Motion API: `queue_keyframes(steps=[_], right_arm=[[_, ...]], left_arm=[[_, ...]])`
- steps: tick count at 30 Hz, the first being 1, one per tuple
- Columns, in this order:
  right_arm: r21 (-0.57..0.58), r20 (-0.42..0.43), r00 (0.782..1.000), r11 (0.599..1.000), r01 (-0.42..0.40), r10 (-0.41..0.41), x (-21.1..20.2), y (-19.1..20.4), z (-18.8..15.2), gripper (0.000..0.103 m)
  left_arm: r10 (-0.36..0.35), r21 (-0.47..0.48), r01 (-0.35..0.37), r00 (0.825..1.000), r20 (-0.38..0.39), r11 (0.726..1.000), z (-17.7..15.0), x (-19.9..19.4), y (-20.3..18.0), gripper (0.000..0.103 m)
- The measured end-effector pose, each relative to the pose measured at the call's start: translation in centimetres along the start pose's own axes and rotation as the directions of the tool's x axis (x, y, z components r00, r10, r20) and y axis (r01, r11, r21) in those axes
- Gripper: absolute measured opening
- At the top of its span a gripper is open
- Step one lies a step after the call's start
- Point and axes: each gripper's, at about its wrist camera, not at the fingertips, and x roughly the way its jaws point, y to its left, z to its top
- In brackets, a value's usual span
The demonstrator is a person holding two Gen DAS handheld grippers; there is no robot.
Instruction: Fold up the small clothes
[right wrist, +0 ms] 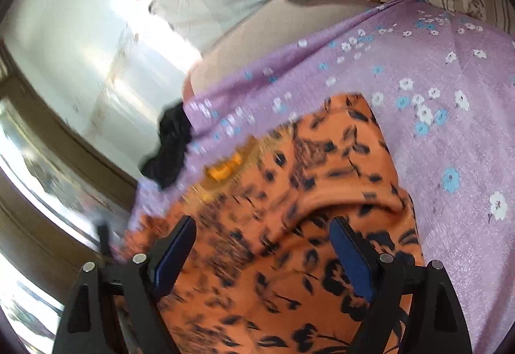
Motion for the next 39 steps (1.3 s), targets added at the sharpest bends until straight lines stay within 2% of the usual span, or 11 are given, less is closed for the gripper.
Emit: queue_keyframes(steps=[5,7,9,15,18,19,21,24,30,36,39], right_arm=[[0.092,-0.086,0.992,0.993,-0.08,0.088,3.9,-0.8,4.0,0.089],[0.131,-0.161,0.986,0.991,-0.022,0.043,6.8,-2.7,3.8,0.089],[0.227,-0.322,0.946,0.97,0.093,-0.015,9.6,-5.7,1.9,0.087],[0.127,-0.201,0.98,0.992,0.014,0.012,6.5,-2.9,2.5,0.082],[0.09,-0.262,0.965,0.995,0.034,-0.009,8.6,-3.1,1.9,0.089],[0.104,-0.332,0.941,0.989,0.102,-0.062,10.0,-4.2,1.1,0.089],[0.089,-0.282,0.958,0.993,0.083,-0.055,9.0,-3.8,1.2,0.085],[0.025,-0.202,0.978,0.998,0.063,-0.057,5.9,-1.6,0.8,0.086],[-0.143,-0.218,0.974,0.989,0.026,-0.057,2.5,2.0,-4.7,0.086],[-0.263,-0.276,0.959,0.965,-0.008,-0.067,3.6,3.0,-7.3,0.086],[-0.262,-0.3,0.949,0.965,0.013,-0.094,4.3,2.0,-8.0,0.086]], left_arm=[[-0.012,0.003,0.012,1.0,-0.009,1.0,0.3,0.4,0.2,0.007],[-0.017,-0.005,0.017,1.0,-0.015,1.0,0.4,0.6,0.1,0.007],[-0.018,-0.004,0.017,1.0,-0.024,1.0,0.5,0.6,0.2,0.008],[-0.047,-0.005,0.047,0.998,-0.029,0.999,0.7,0.7,1.0,0.011],[-0.071,-0.034,0.07,0.997,-0.028,0.997,0.8,0.0,1.7,0.013],[-0.092,-0.043,0.091,0.996,-0.02,0.995,0.9,-0.8,2.0,0.013],[-0.15,-0.055,0.151,0.989,0.016,0.987,1.0,-3.0,3.2,0.018],[-0.195,-0.092,0.204,0.976,0.098,0.975,0.9,-6.3,6.3,0.052],[-0.203,-0.332,0.279,0.948,0.246,0.901,1.9,-9.8,19.4,0.057],[-0.179,-0.57,0.303,0.948,0.265,0.764,4.1,-6.3,32.3,0.057],[-0.148,-0.601,0.283,0.953,0.264,0.747,5.7,-4.8,36.1,0.056]])
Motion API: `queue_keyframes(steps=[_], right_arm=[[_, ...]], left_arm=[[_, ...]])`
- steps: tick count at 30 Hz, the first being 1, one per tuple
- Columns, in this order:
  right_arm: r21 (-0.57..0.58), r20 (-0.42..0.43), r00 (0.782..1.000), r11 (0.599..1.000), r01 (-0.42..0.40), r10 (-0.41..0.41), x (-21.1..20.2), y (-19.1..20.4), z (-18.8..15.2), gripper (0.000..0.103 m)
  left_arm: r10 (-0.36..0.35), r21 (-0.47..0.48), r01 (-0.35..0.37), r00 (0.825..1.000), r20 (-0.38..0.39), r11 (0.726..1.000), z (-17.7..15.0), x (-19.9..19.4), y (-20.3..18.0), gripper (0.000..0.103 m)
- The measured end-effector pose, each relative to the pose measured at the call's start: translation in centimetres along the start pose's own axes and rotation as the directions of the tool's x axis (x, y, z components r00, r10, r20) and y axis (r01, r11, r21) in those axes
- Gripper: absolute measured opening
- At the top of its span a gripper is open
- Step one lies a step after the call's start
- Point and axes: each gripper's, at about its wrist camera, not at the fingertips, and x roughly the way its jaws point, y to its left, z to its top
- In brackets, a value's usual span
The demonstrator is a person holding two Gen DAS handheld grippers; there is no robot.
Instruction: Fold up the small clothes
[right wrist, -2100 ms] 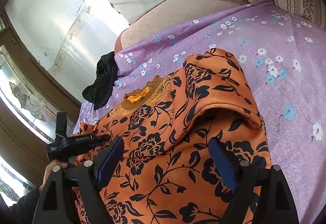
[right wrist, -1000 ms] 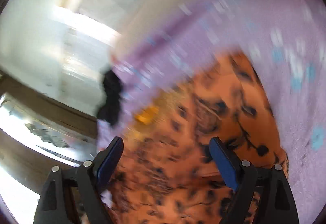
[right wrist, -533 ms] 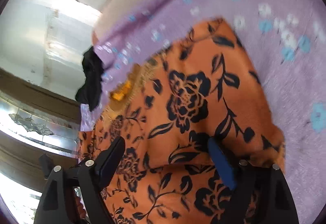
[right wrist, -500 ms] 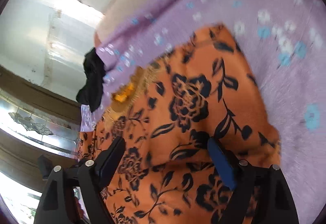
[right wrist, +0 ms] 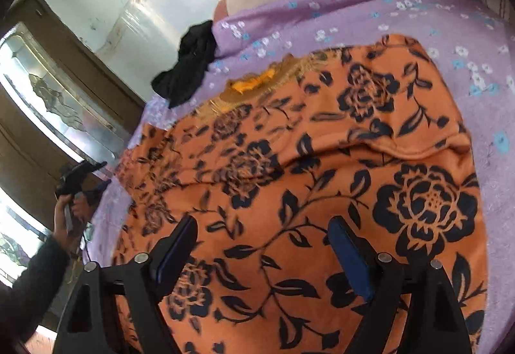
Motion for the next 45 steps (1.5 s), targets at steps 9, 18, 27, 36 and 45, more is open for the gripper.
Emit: queue_keyframes(steps=[9,18,27,36,45], right_arm=[[-0.05,-0.001,0.999,0.998,0.038,-0.038,1.3,0.3,-0.1,0.086],[-0.064,0.003,0.999,0.997,0.042,-0.041,1.7,0.4,0.0,0.086],[-0.071,0.004,0.999,0.996,0.045,-0.045,1.7,0.5,-0.1,0.086],[-0.041,0.016,0.999,0.999,0.031,-0.031,1.4,0.2,0.1,0.086],[0.047,0.049,0.999,0.999,-0.013,0.011,-0.2,-1.1,0.0,0.086]], left_arm=[[0.126,-0.032,-0.124,0.989,0.079,0.992,6.3,1.9,2.3,0.056],[0.217,-0.026,-0.215,0.972,0.092,0.976,7.2,4.0,3.5,0.055],[0.342,0.031,-0.345,0.937,0.076,0.938,8.2,4.0,2.6,0.004],[0.016,0.564,-0.216,0.941,0.339,0.797,-1.9,-7.2,-17.6,0.004],[-0.308,0.811,0.149,0.95,0.04,0.566,-22.9,-8.9,-34.9,0.005]])
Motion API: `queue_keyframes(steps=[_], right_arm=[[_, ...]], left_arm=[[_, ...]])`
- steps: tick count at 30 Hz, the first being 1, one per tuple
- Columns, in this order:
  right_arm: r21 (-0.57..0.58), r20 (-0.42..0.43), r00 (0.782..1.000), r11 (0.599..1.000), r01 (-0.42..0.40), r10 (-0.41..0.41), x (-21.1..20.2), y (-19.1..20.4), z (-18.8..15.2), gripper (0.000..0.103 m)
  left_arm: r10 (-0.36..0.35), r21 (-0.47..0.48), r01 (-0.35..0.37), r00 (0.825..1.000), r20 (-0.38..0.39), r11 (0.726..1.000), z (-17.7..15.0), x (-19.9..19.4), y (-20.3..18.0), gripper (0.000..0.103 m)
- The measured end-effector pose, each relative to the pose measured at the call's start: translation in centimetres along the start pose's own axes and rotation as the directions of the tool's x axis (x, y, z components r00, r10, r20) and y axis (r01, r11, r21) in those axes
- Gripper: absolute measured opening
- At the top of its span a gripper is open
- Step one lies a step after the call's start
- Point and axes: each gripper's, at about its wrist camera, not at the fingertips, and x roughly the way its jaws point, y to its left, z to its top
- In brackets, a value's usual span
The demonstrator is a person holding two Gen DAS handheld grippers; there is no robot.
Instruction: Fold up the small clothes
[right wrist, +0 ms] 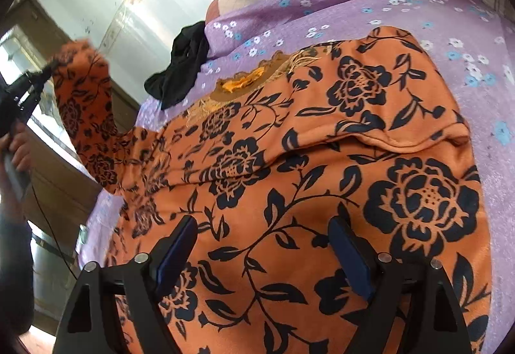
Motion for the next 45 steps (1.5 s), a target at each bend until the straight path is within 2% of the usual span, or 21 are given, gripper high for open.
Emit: queue_keyframes(steps=[3,4,5,6,7,9,10,12,14,15,17,20,22,25,28,31,36,37,38,40,45], right_arm=[[0.043,0.009,1.0,0.999,-0.019,0.019,-0.5,-0.5,0.1,0.086],[0.055,0.012,1.0,0.998,-0.025,0.024,-0.7,-0.7,0.1,0.086],[0.065,0.019,0.999,0.997,-0.029,0.028,-0.9,-0.8,0.2,0.086],[0.074,0.03,0.999,0.997,-0.035,0.033,-1.2,-0.9,0.3,0.086],[0.079,0.04,0.999,0.996,-0.039,0.036,-1.5,-1.0,0.4,0.086],[0.084,0.063,0.997,0.995,-0.047,0.042,-2.1,-1.1,0.6,0.086],[0.087,0.072,0.996,0.995,-0.049,0.043,-2.3,-1.1,0.7,0.086],[0.099,0.089,0.995,0.994,-0.054,0.046,-2.8,-1.2,0.9,0.086],[0.121,0.113,0.992,0.99,-0.072,0.058,-3.5,-1.2,1.3,0.086],[0.14,0.124,0.99,0.987,-0.079,0.062,-3.8,-1.1,1.7,0.086],[0.172,0.137,0.985,0.976,-0.131,0.108,-4.1,-1.1,2.9,0.087],[0.232,0.152,0.982,0.961,-0.149,0.115,-3.1,-1.3,6.0,0.087],[0.296,0.12,0.988,0.947,-0.128,0.097,-0.9,-1.8,8.4,0.086],[0.351,0.025,1.0,0.936,-0.015,0.006,2.6,-2.4,10.3,0.081],[0.388,-0.055,0.997,0.919,0.072,-0.055,4.8,-3.0,10.2,0.074],[0.414,-0.069,0.992,0.901,0.126,-0.107,5.5,-2.9,9.8,0.074],[0.451,-0.051,0.986,0.877,0.163,-0.157,6.7,-2.8,10.2,0.065],[0.456,-0.055,0.984,0.873,0.175,-0.168,7.0,-2.8,10.4,0.055],[0.456,-0.059,0.983,0.871,0.181,-0.173,7.4,-3.0,10.7,0.032],[0.44,-0.053,0.975,0.871,0.216,-0.215,7.5,-3.0,11.0,0.006],[0.278,0.065,0.964,0.933,0.229,-0.256,2.5,1.1,11.6,0.006]], left_arm=[[-0.057,0.054,0.065,0.989,-0.139,0.996,-3.9,5.5,-6.5,0.01],[-0.06,0.068,0.075,0.978,-0.201,0.995,-5.1,7.1,-7.5,0.018],[-0.066,0.063,0.086,0.958,-0.278,0.994,-6.7,9.1,-8.3,0.027],[-0.092,0.052,0.12,0.926,-0.365,0.991,-8.2,11.1,-9.0,0.028],[-0.129,0.016,0.152,0.883,-0.451,0.988,-9.8,12.4,-9.2,0.028],[-0.136,-0.037,0.137,0.843,-0.52,0.99,-11.4,12.7,-8.3,0.028],[-0.127,-0.041,0.124,0.85,-0.511,0.991,-11.6,11.7,-8.0,0.028],[-0.097,-0.049,0.083,0.883,-0.459,0.995,-11.2,9.0,-5.6,0.038],[-0.058,-0.05,0.041,0.911,-0.409,0.998,-11.1,6.3,-3.3,0.059],[-0.015,-0.048,-0.002,0.932,-0.361,0.999,-11.0,4.3,-1.2,0.062],[0.071,-0.051,-0.092,0.945,-0.319,0.994,-11.3,3.5,2.1,0.063],[0.188,-0.124,-0.234,0.935,-0.301,0.964,-12.7,2.2,7.4,0.063],[0.217,-0.202,-0.288,0.924,-0.315,0.936,-14.0,2.1,10.5,0.063],[0.197,-0.293,-0.298,0.923,-0.329,0.908,-15.5,2.5,13.1,0.063],[0.188,-0.303,-0.29,0.927,-0.323,0.908,-17.1,2.9,14.1,0.063],[0.189,-0.307,-0.301,0.919,-0.345,0.903,-17.8,3.5,14.3,0.063],[0.165,-0.319,-0.253,0.946,-0.279,0.913,-16.7,2.3,13.7,0.063],[0.162,-0.313,-0.247,0.948,-0.274,0.917,-16.5,2.3,13.5,0.063],[0.154,-0.312,-0.239,0.949,-0.276,0.92,-16.4,2.5,13.4,0.063],[0.133,-0.326,-0.227,0.949,-0.285,0.918,-16.5,2.9,13.5,0.063],[0.135,-0.35,-0.236,0.947,-0.291,0.906,-16.5,3.3,14.2,0.063]])
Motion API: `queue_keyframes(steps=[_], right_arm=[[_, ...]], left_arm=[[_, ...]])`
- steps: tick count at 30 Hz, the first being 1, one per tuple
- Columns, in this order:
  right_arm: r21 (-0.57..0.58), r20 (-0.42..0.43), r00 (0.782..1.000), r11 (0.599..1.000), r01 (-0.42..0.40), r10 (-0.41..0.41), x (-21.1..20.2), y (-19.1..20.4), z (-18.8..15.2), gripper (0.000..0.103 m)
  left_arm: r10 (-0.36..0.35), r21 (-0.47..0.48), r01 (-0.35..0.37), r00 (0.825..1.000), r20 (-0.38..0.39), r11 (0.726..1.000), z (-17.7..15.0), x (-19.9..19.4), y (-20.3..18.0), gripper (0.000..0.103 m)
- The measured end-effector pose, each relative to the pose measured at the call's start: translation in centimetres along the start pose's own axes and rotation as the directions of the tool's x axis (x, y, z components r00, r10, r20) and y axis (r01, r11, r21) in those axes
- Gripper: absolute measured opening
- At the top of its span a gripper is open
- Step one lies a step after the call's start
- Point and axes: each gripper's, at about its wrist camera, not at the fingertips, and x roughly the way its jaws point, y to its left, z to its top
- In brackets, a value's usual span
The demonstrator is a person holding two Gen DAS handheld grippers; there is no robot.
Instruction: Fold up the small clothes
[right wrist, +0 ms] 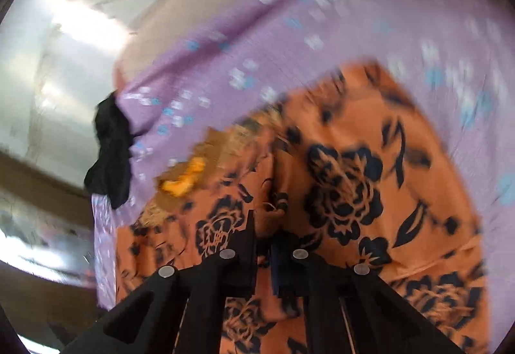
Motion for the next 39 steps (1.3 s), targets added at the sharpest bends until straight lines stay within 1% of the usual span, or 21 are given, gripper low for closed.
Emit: queue_keyframes(steps=[4,5,6,7,8,9,10,11,12,13,15,17,21,24,25,26,31,33,34,35,39], right_arm=[[-0.048,0.063,0.996,0.997,0.058,-0.055,-2.8,-1.1,-1.0,0.006],[-0.048,0.05,0.996,0.996,0.078,-0.075,-2.2,-1.9,-1.3,0.01],[-0.041,-0.001,0.996,0.995,0.092,-0.092,-0.9,-3.1,-1.7,0.01],[-0.026,-0.086,0.989,0.993,0.115,-0.117,0.8,-4.3,-2.0,0.017],[-0.009,-0.125,0.985,0.993,0.12,-0.12,1.3,-5.2,-2.2,0.024],[0.016,-0.113,0.99,0.996,0.084,-0.082,1.1,-5.9,-2.6,0.025],[0.027,-0.084,0.995,0.999,0.047,-0.045,0.3,-6.1,-2.7,0.034],[0.026,-0.067,0.997,0.999,0.031,-0.029,-0.4,-6.2,-2.8,0.055],[0.025,-0.028,0.999,0.999,0.024,-0.024,-1.6,-6.1,-2.9,0.066],[0.019,0.016,0.999,0.999,0.037,-0.037,-2.7,-6.0,-2.8,0.07],[0.008,0.074,0.996,0.999,0.044,-0.045,-4.4,-5.6,-2.3,0.07],[-0.005,0.103,0.994,1.0,-0.03,0.03,-5.0,-4.4,-1.4,0.07],[-0.078,-0.042,0.98,0.977,-0.197,0.194,-1.4,-1.6,0.4,0.07],[-0.053,-0.138,0.98,0.987,-0.15,0.142,3.4,-3.1,1.3,0.07],[0.004,-0.166,0.981,0.995,-0.103,0.102,4.7,-4.6,1.6,0.069],[0.086,-0.17,0.976,0.989,-0.123,0.137,5.1,-5.9,2.0,0.066],[0.034,-0.113,0.965,0.971,-0.235,0.237,5.3,-4.5,4.6,0.068],[0.029,-0.144,0.976,0.987,-0.158,0.161,8.0,-5.2,5.6,0.068],[0.073,-0.155,0.973,0.984,-0.16,0.17,8.8,-6.2,5.6,0.064],[0.108,-0.13,0.972,0.977,-0.182,0.195,8.7,-6.3,5.8,0.065],[0.043,-0.046,0.976,0.977,-0.209,0.211,4.7,-5.1,4.9,0.066]], left_arm=[[-0.004,0.004,0.004,1.0,0.009,1.0,0.0,0.0,-0.5,0.063],[0.001,0.019,-0.001,1.0,0.001,1.0,-0.1,0.3,-1.0,0.063],[0.013,0.047,-0.012,1.0,-0.012,0.999,-0.4,0.8,-1.5,0.064],[0.029,0.068,-0.027,0.999,-0.028,0.997,-0.6,1.3,-1.9,0.069],[0.053,0.097,-0.046,0.996,-0.073,0.994,-0.9,2.3,-2.3,0.07],[0.064,0.112,-0.048,0.989,-0.137,0.993,-1.4,3.5,-2.4,0.07],[0.065,0.106,-0.048,0.983,-0.169,0.993,-1.7,4.1,-2.3,0.07],[0.075,0.097,-0.057,0.977,-0.198,0.994,-1.9,4.7,-2.1,0.069],[0.079,0.094,-0.061,0.976,-0.205,0.994,-2.0,4.9,-1.9,0.069],[0.082,0.094,-0.065,0.978,-0.194,0.993,-1.9,4.7,-1.9,0.069],[0.108,0.09,-0.093,0.978,-0.18,0.992,-1.7,4.3,-1.8,0.069],[0.11,0.08,-0.097,0.978,-0.176,0.992,-1.5,4.3,-1.5,0.069],[0.12,0.075,-0.109,0.978,-0.169,0.991,-1.5,4.3,-1.2,0.069],[0.122,0.07,-0.112,0.979,-0.164,0.991,-1.5,4.1,-0.8,0.069],[0.123,0.072,-0.112,0.978,-0.168,0.991,-1.3,4.4,-0.9,0.069],[0.125,0.074,-0.113,0.978,-0.17,0.991,-1.3,4.4,-0.9,0.069],[0.117,0.055,-0.11,0.984,-0.134,0.992,-0.8,3.5,-0.7,0.069],[0.103,0.061,-0.096,0.988,-0.118,0.993,-0.8,3.3,-1.0,0.069],[0.107,0.075,-0.098,0.987,-0.12,0.992,-0.8,3.4,-1.2,0.069],[0.114,0.094,-0.102,0.985,-0.128,0.99,-0.9,3.6,-1.3,0.07],[0.121,0.112,-0.106,0.983,-0.137,0.988,-0.9,3.7,-1.3,0.069]])
